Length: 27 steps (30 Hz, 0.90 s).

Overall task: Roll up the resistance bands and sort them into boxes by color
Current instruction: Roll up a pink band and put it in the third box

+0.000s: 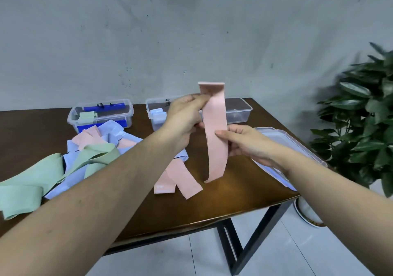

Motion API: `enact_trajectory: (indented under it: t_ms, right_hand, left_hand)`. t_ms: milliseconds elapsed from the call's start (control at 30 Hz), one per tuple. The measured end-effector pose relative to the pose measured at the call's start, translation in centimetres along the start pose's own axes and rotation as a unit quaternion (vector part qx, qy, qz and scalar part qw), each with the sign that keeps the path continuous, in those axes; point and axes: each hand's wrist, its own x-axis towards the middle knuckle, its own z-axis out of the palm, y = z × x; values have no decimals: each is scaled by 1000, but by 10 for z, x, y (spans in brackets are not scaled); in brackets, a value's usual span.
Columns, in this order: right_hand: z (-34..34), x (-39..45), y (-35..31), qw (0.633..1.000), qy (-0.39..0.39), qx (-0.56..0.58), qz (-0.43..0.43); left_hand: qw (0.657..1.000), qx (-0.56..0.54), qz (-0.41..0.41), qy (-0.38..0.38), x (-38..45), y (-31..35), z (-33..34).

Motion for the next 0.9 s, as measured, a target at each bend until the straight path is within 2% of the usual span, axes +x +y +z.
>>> enact_trajectory:
  t_ms: [267, 433, 633, 767, 900]
  right_hand:
    - [-2, -20, 12, 1000, 0, -17, 22]
    - [-2, -33, 24, 998, -3, -41, 39]
    - [-4, -35, 38, 994, -59, -44, 78]
    - [-8, -33, 48, 992, -68, -43, 100]
    - [-12, -25, 57, 984, -80, -88, 129]
  left_hand:
    - [998, -49, -38, 25, 16, -7, 9]
    - [998, -32, -39, 27, 20, -17, 14]
    - [996, -35, -61, 54, 28, -36, 13]
    - [992, -31, -83, 88, 41, -54, 14]
    - [986, -19, -117, 118, 57, -76, 15]
